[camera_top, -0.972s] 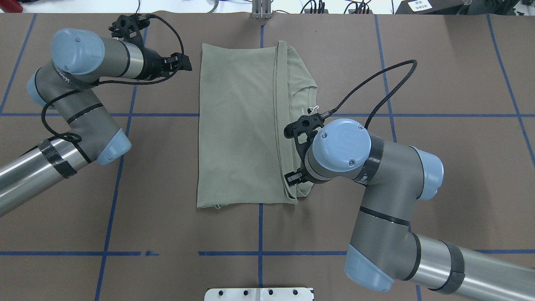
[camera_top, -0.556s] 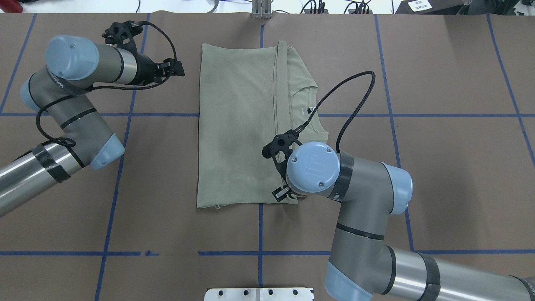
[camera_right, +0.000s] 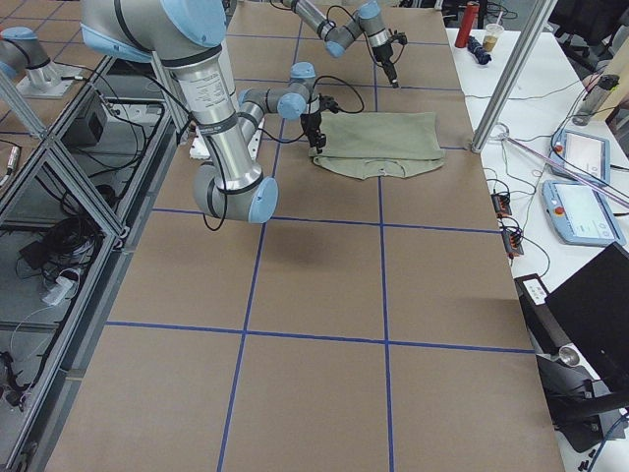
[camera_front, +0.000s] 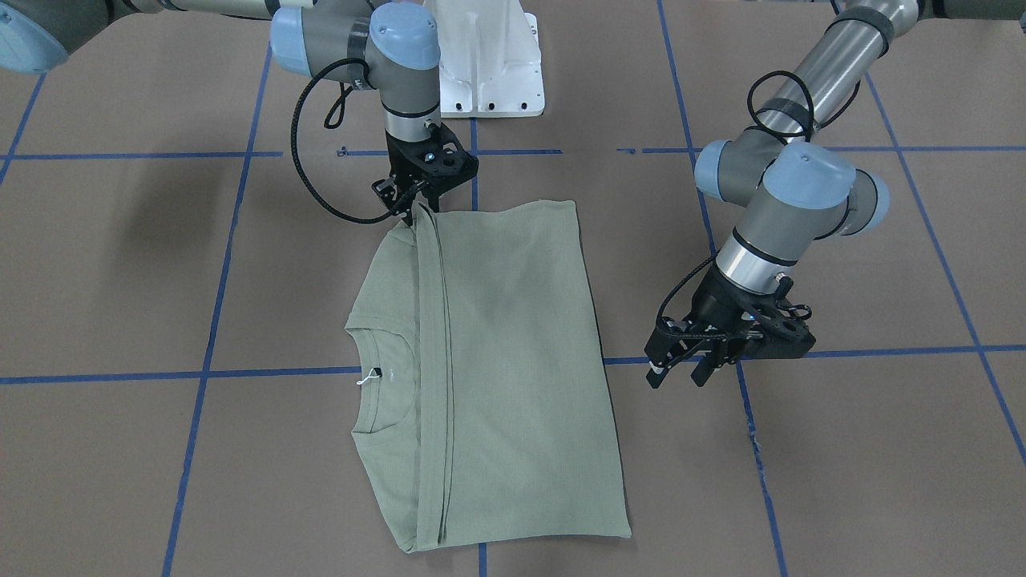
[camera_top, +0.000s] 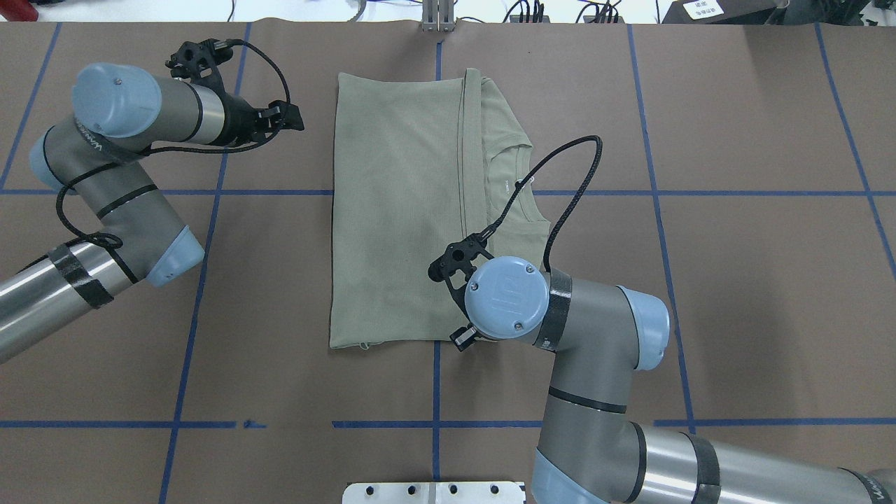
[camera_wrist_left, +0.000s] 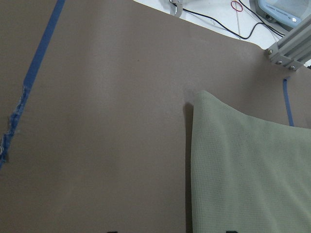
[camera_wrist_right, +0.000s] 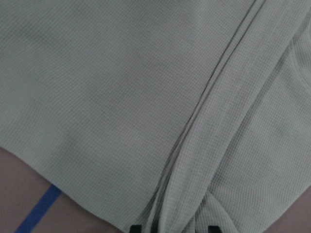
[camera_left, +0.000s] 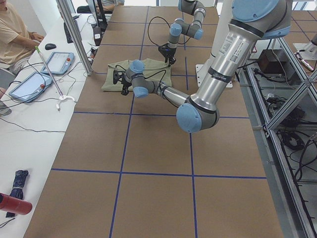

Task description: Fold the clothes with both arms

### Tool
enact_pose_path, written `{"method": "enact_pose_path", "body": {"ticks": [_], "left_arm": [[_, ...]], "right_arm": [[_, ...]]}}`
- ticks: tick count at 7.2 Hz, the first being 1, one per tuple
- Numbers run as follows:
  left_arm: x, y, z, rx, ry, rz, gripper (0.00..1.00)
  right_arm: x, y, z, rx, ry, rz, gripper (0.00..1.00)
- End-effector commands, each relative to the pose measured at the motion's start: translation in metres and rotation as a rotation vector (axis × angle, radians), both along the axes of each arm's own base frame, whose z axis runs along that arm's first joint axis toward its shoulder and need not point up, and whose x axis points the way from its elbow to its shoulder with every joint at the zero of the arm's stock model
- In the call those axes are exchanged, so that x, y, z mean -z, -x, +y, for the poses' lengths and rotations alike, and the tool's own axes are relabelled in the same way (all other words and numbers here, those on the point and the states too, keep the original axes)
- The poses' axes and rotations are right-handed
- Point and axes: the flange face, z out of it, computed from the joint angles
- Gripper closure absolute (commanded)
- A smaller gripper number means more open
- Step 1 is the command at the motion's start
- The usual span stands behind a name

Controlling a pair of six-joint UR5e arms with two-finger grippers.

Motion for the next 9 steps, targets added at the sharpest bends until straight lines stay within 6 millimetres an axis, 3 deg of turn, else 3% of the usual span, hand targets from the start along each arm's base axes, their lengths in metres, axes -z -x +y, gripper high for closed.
{"method": "enact_pose_path", "body": {"ticks": [1, 2, 4, 5, 7, 9], "left_arm": [[0.0041, 0.002, 0.0018, 0.002, -0.002, 0.008, 0.2], [0.0041, 0.002, 0.0018, 0.002, -0.002, 0.008, 0.21], [0.0049, 0.0022, 0.002, 0.003, -0.002, 0.01, 0.21], [0.0049, 0.0022, 0.002, 0.003, -0.002, 0.01, 0.21], [0.0049, 0.0013, 0.0026, 0.001, -0.002, 0.01, 0.21], [0.0048, 0.0014, 0.0025, 0.003, -0.003, 0.009, 0.21]], "right_arm": [[0.0018, 0.0032, 0.0027, 0.005, -0.001, 0.0, 0.7], [0.001, 0.005, 0.0058, 0.006, -0.003, 0.0, 0.8], [0.0005, 0.0092, 0.0119, 0.012, -0.011, 0.003, 0.83], [0.0009, 0.0087, 0.011, 0.01, -0.012, 0.0, 0.79], [0.0018, 0.0083, 0.0109, 0.009, -0.014, -0.002, 0.53], [-0.0027, 0.009, 0.011, 0.004, -0.015, 0.008, 0.5]]}}
